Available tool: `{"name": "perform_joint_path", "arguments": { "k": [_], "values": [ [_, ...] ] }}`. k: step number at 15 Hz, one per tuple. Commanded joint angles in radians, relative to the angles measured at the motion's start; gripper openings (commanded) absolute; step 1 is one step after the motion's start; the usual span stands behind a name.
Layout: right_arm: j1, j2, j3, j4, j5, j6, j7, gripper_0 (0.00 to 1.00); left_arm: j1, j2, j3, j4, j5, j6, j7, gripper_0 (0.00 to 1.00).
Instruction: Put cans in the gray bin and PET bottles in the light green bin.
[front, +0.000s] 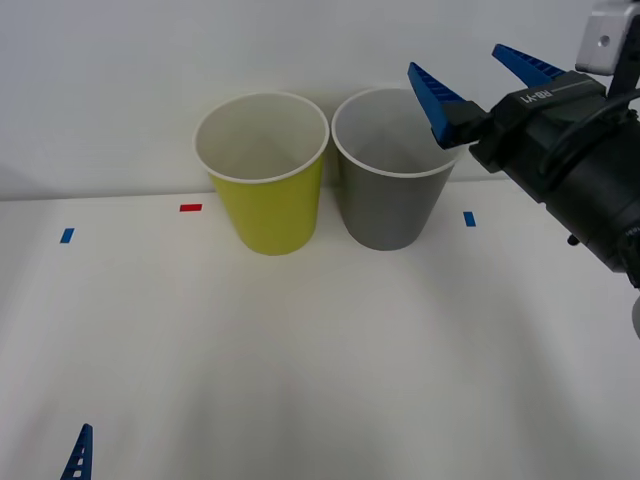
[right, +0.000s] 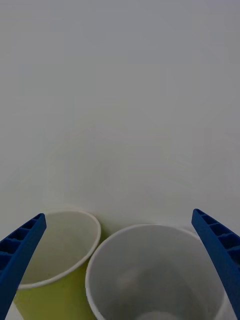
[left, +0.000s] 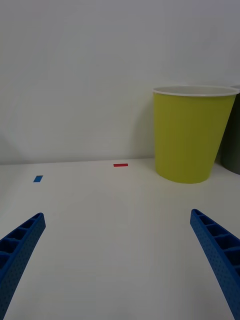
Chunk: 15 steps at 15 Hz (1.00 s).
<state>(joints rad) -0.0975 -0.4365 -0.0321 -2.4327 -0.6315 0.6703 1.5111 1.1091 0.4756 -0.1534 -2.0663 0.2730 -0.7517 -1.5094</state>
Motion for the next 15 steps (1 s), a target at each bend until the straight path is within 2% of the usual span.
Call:
{"name": "perform_joint_path", "arguments": {
  "k": [1, 3, 7, 10, 11, 13, 15],
  "values": [
    [0.134, -0.013, -0.052, -0.091, 0.026, 0.0, -0.02, 1.0, 0.0, 0.0, 0.0, 0.0, 0.0, 0.0, 0.0, 1.0],
    [0.245, -0.022, -0.057, -0.154, 0.073, 0.0, -0.077, 1.0, 0.0, 0.0, 0.0, 0.0, 0.0, 0.0, 0.0, 1.0],
    [0.401, -0.01, -0.026, -0.185, 0.168, -0.018, -0.081, 1.0, 0.0, 0.0, 0.0, 0.0, 0.0, 0.0, 0.0, 1.0],
    [0.446, 0.032, 0.061, -0.185, 0.337, -0.095, -0.086, 1.0, 0.0, 0.0, 0.0, 0.0, 0.0, 0.0, 0.0, 1.0],
    [0.449, 0.047, 0.092, -0.158, 0.395, -0.15, -0.092, 1.0, 0.0, 0.0, 0.0, 0.0, 0.0, 0.0, 0.0, 1.0],
    [0.455, 0.058, 0.144, -0.02, 0.403, -0.368, -0.101, 1.0, 0.0, 0.0, 0.0, 0.0, 0.0, 0.0, 0.0, 1.0],
    [0.504, 0.042, 0.161, 0.026, 0.403, -0.471, -0.092, 1.0, 0.0, 0.0, 0.0, 0.0, 0.0, 0.0, 0.0, 1.0]
  ]
}}
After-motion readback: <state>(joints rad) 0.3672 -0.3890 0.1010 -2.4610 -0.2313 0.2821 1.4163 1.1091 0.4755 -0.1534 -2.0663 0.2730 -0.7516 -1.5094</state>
